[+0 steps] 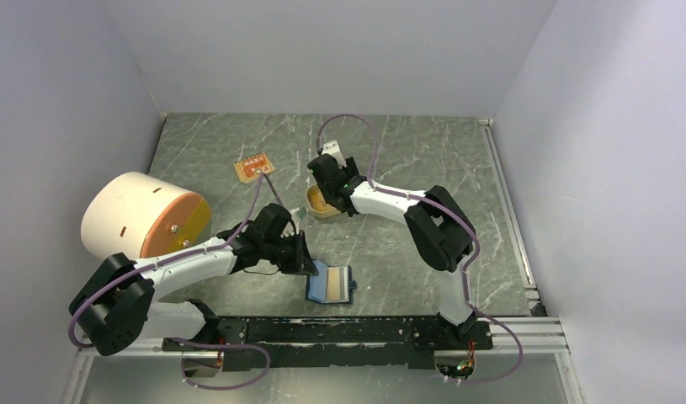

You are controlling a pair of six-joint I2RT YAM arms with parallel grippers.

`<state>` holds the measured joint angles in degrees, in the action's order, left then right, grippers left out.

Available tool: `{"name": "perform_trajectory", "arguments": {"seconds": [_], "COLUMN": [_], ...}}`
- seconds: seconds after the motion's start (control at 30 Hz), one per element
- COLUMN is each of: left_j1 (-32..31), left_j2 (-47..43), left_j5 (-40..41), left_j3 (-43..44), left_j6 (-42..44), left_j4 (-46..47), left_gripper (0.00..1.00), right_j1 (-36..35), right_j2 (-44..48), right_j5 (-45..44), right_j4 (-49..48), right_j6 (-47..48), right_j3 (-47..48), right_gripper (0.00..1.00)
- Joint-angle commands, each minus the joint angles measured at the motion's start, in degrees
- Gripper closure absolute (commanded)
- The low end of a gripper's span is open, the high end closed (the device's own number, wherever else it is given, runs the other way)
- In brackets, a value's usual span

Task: Put the credit cards into the card holder
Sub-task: Pick up the credit card from the storage box.

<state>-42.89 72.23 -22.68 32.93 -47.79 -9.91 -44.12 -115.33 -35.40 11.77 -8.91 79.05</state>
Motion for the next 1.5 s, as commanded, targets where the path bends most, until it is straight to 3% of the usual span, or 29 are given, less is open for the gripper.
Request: {"name": "perform_trajectory", "arguments": {"seconds": [0.0,1.07,1.2,1.47], "left_j1": [0.2,0.2,0.2,0.3], "left_j2": [0.0,-1.1,-1.5,-2.2], "left_j5": [0.2,0.6,1.0,1.7], "left_j3": [0.9,-0.9,-0.9,0.0], "left_j6": [0.6,-1.0,-1.1,-0.4], "left_j4": [0.4,1.7,1.6,0.1], "left_gripper": [0.91,0.91,0.91,0.91], "right_j1": [0.9,1.2,1.2,1.1], "right_j2": [1.5,4.8,5.8,3.6], "right_j5": [-4.1,-0.2,3.6,4.1], "right_j4": [2.4,2.0,2.2,2.5], "right_j6": [1.0,0.9,-1.2,-1.1], "right_j3": [-0.2,-1.1,-0.8,1.1], "right_gripper": [0.32,0.52,0.50,0.29]}}
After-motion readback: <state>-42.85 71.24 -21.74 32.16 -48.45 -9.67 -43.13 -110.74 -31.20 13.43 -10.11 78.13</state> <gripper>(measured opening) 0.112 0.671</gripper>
